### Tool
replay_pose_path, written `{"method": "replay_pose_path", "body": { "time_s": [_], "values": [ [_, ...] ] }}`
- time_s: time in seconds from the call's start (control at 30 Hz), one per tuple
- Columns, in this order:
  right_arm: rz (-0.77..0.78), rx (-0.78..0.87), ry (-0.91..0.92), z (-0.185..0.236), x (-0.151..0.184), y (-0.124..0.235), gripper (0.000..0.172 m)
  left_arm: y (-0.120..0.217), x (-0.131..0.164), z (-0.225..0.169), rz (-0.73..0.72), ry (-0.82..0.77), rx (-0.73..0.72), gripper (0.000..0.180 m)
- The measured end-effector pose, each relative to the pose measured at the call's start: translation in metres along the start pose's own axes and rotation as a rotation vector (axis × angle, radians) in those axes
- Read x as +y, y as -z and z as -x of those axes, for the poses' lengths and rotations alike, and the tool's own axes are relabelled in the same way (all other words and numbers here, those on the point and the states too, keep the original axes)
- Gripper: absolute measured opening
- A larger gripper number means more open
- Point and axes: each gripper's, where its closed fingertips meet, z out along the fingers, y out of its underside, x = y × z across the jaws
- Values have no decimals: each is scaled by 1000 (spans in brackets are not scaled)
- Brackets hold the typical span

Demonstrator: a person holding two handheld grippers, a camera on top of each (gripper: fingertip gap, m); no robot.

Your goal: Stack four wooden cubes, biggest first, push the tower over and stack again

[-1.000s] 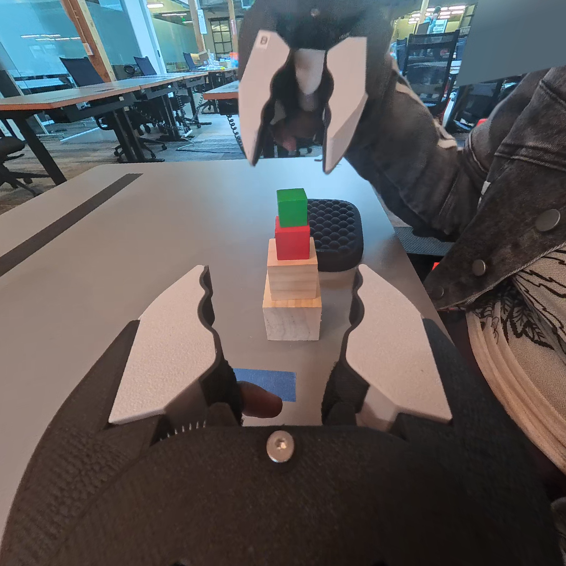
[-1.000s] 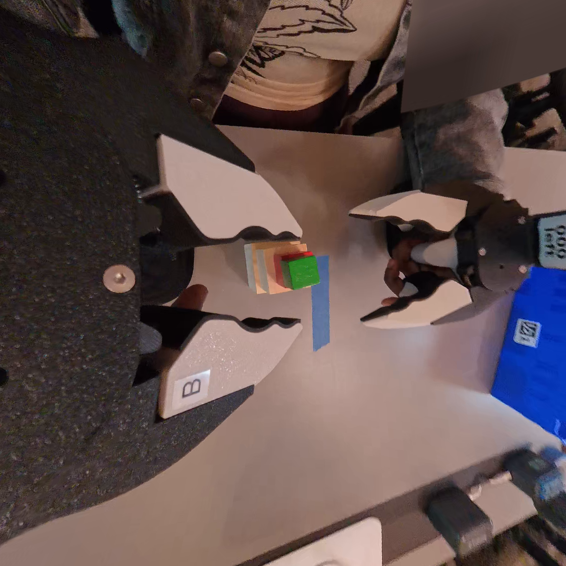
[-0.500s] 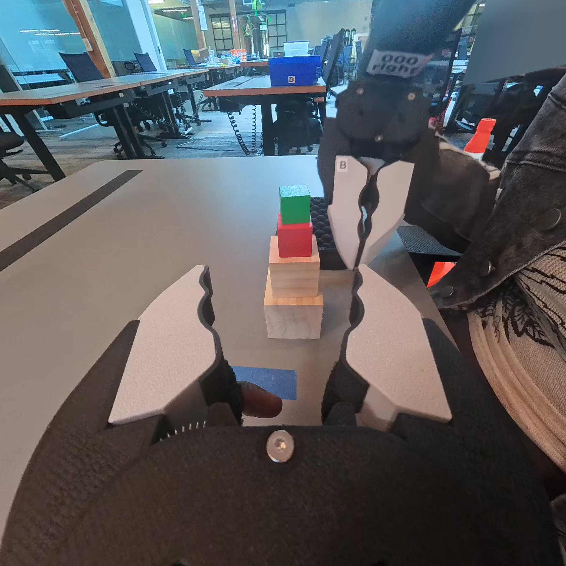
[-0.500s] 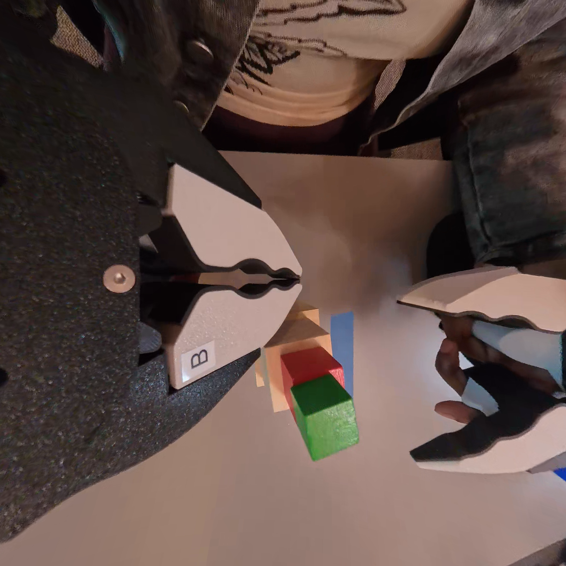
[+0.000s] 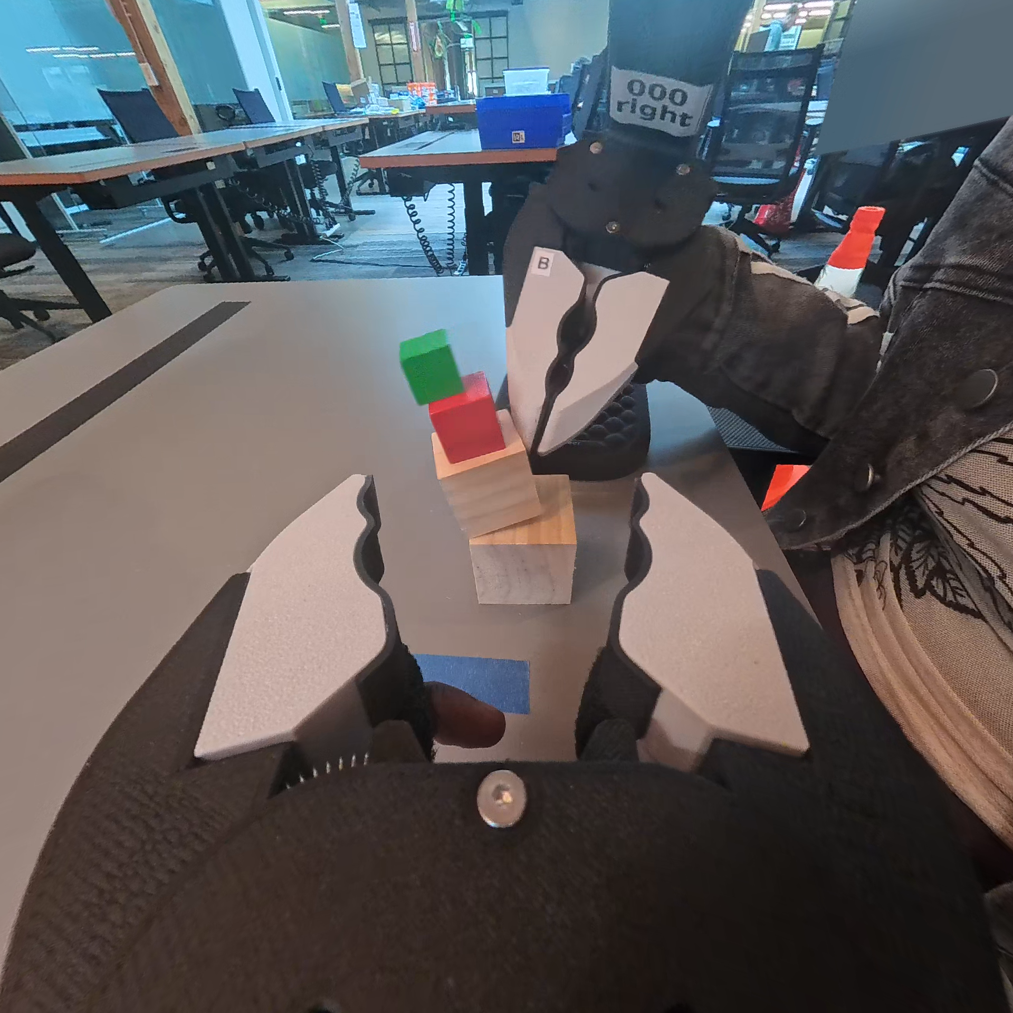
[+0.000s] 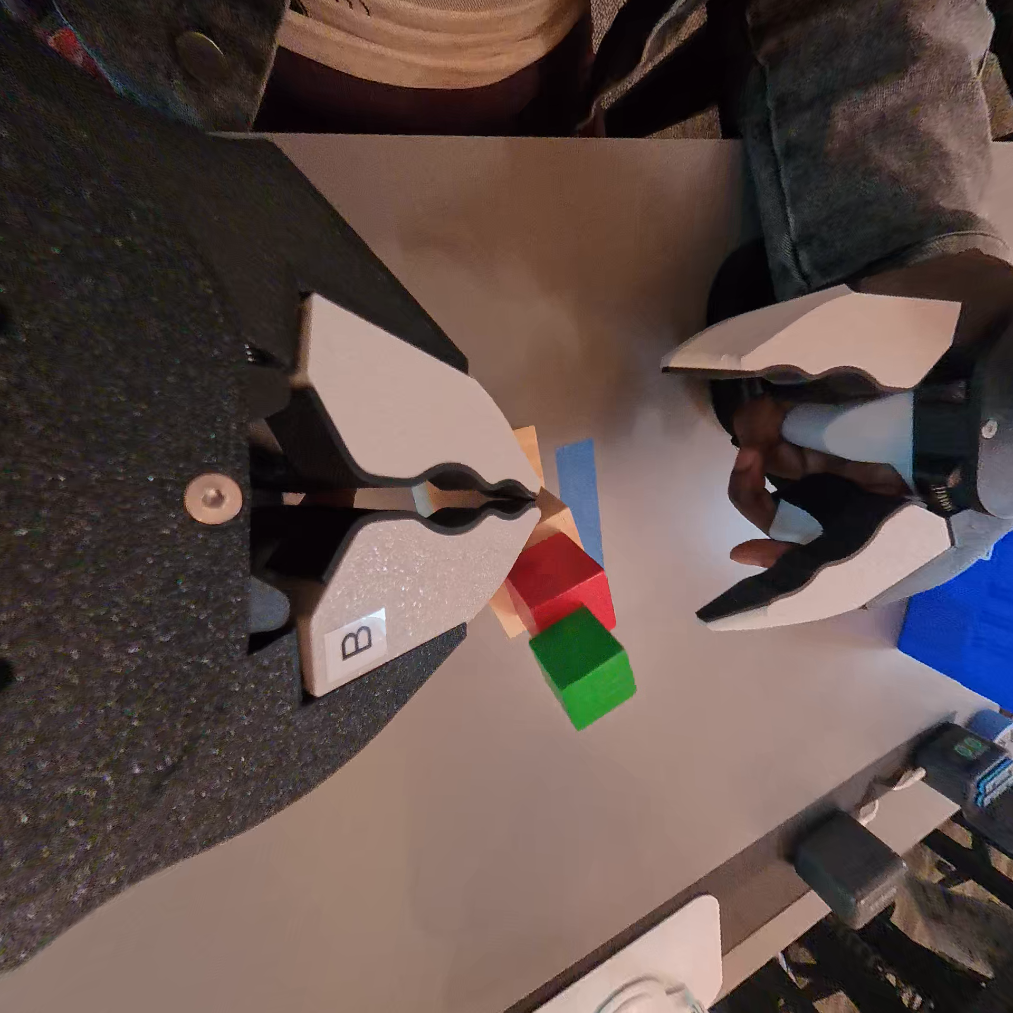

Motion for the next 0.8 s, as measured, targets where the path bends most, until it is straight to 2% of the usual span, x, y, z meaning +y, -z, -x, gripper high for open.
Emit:
{"method": "replay_pose_path", "body": {
  "time_s": [0.47,0.6,0.63,0.67,0.73,0.8],
  "values": [
    [-48,88,-44,-23,1,2,4,0,1,1,6,-2,-4,87],
    [-123,54,-40,-18,-8,10,14,0,1,0,6,-4,-3,87],
    [-153,35,-33,-15,-12,14,20,0,1,0,7,-4,-2,87],
    [-189,6,-26,-10,-16,17,35,0,1,0,7,-5,-1,87],
    [-270,-87,-19,4,-26,24,80,0,1,0,6,-6,-1,87],
    [-351,-155,-33,15,-34,32,116,0,0,0,5,-6,-2,87]
  ]
}}
